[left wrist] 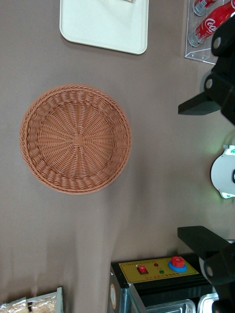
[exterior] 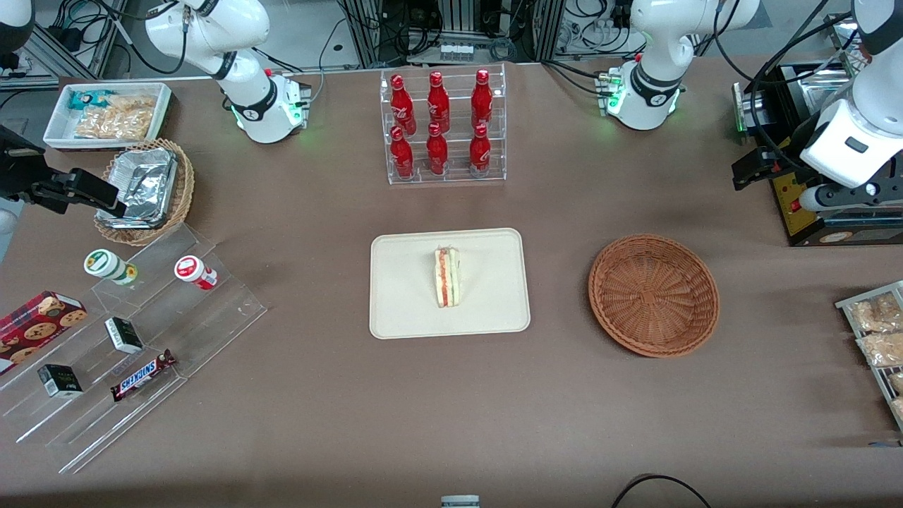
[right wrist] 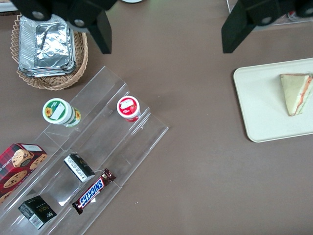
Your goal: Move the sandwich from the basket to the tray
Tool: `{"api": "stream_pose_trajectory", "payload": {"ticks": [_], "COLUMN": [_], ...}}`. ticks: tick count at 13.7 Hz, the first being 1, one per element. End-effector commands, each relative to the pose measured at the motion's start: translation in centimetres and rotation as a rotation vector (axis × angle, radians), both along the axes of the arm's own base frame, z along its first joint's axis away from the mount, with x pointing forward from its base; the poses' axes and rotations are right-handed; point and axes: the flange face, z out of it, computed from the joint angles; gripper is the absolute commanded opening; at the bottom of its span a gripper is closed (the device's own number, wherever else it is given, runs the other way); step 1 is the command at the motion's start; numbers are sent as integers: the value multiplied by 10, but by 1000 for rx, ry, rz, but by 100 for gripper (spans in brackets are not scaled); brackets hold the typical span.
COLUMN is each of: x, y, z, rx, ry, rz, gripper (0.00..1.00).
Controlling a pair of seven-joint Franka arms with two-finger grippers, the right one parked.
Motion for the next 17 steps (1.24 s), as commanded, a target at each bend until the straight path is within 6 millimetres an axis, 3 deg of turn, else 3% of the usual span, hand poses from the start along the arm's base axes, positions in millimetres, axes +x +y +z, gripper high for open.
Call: {"api": "stream_pose_trajectory", "payload": {"ticks": [1, 17], "x": [13, 19], "y": [-2, 10], "z": [6, 14], "rx": [4, 46], "ry": [-24, -74], "rz": [-23, -15], "gripper": [100, 100]}}
